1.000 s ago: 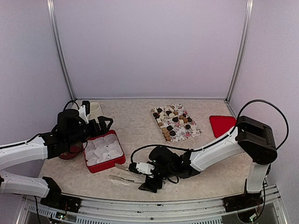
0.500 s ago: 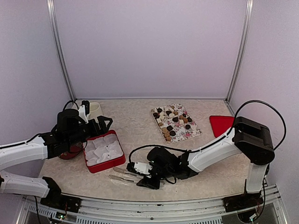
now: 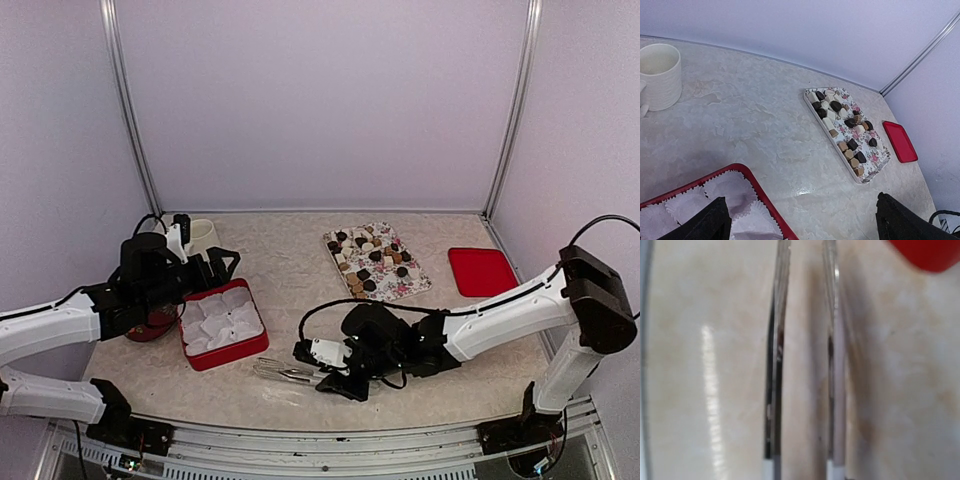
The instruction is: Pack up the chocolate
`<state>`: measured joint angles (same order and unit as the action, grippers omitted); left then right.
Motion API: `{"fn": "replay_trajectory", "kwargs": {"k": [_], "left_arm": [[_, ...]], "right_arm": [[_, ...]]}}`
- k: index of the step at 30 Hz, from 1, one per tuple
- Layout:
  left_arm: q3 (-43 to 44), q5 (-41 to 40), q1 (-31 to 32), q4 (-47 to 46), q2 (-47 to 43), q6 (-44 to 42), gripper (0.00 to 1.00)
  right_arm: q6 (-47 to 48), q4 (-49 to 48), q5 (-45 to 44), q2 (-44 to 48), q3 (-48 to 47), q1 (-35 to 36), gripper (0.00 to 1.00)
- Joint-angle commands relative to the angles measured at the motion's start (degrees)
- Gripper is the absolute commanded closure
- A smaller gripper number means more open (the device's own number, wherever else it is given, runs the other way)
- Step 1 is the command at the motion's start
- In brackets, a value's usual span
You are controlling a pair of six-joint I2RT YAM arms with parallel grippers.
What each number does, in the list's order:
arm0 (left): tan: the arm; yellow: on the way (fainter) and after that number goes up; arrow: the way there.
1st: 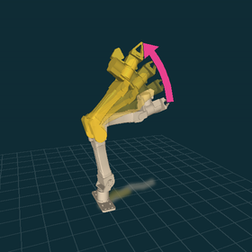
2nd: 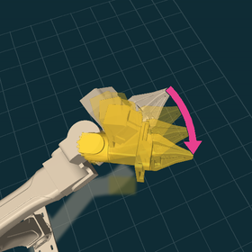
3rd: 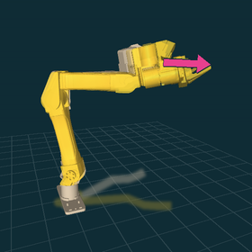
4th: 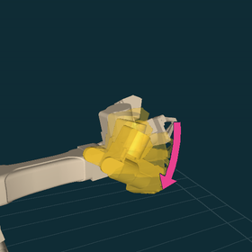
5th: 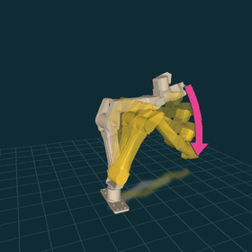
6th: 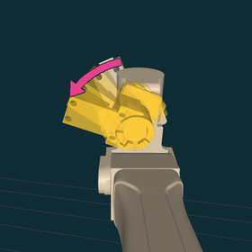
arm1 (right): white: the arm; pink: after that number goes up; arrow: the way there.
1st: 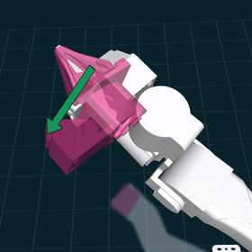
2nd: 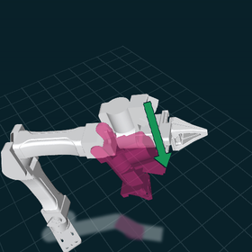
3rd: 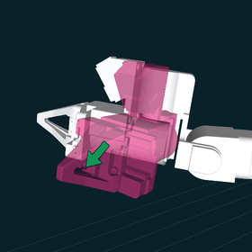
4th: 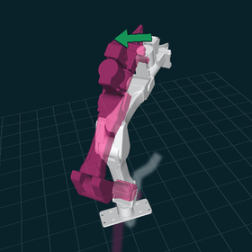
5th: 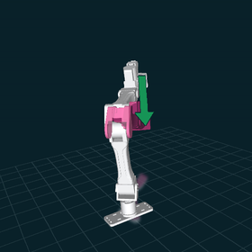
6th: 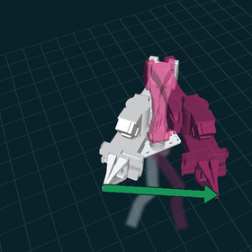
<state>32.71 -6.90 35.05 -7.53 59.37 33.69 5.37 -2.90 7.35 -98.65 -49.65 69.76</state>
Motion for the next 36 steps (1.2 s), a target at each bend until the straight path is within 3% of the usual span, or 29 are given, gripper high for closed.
{"fn": "replay_trajectory", "kwargs": {"k": [1,8,16,23,36], "left_arm": [[0.86,-0.3,-0.58,-0.07,-1.37,-1.11,0.01],[1.24,1.35,-2.16,-0.96,-1.52,-0.78,0.01],[1.29,3.45,-3.46,-1.91,-1.82,-0.44,0.01],[0.01,4.53,-4.85,-2.67,-3.07,0.01,0.01],[-1.15,7.54,-7.07,-5.08,-1.67,0.09,0.01]], "right_arm": [[0.65,1.97,-0.85,9.33,2.07,0.28,0.69],[-2.55,5.92,0.4,18.92,2.79,-5.95,0.66],[-5.86,12.67,0.44,24.96,-0.57,-19.84,0.59],[-4.55,23.23,-7.52,23.6,-4.43,-27.9,0.59],[-5.41,27.21,-6.41,18.86,-3.19,-36.66,0.56]]}}
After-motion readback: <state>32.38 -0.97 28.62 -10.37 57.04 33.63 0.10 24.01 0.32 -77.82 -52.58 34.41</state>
